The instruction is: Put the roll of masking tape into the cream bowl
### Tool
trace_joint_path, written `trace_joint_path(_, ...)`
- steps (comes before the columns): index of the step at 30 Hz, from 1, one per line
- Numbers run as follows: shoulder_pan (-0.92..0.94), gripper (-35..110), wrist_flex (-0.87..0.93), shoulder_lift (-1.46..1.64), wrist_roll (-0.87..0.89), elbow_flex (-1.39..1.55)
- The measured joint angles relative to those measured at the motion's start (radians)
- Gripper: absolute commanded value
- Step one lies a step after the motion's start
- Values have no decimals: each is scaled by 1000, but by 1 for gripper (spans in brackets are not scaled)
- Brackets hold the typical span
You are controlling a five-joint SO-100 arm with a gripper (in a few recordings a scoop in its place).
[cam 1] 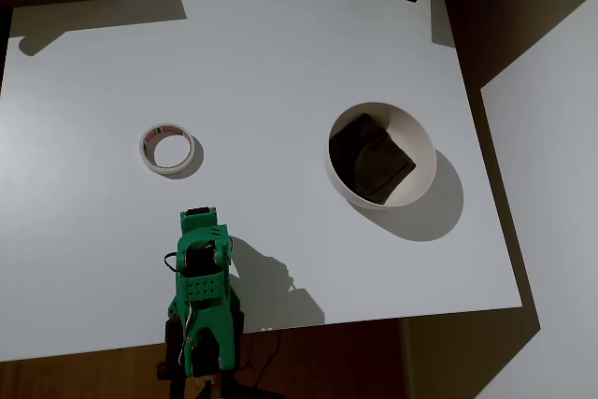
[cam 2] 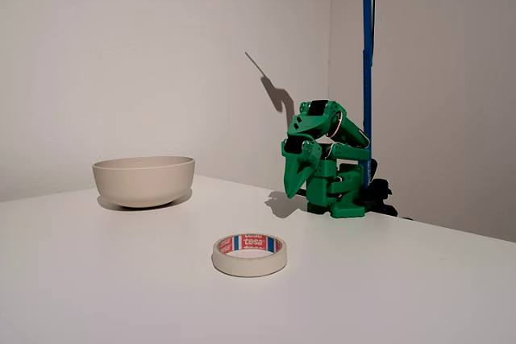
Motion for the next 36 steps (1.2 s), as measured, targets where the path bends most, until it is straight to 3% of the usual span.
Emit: trace_joint_path(36,9,-8,-21,0,0,0)
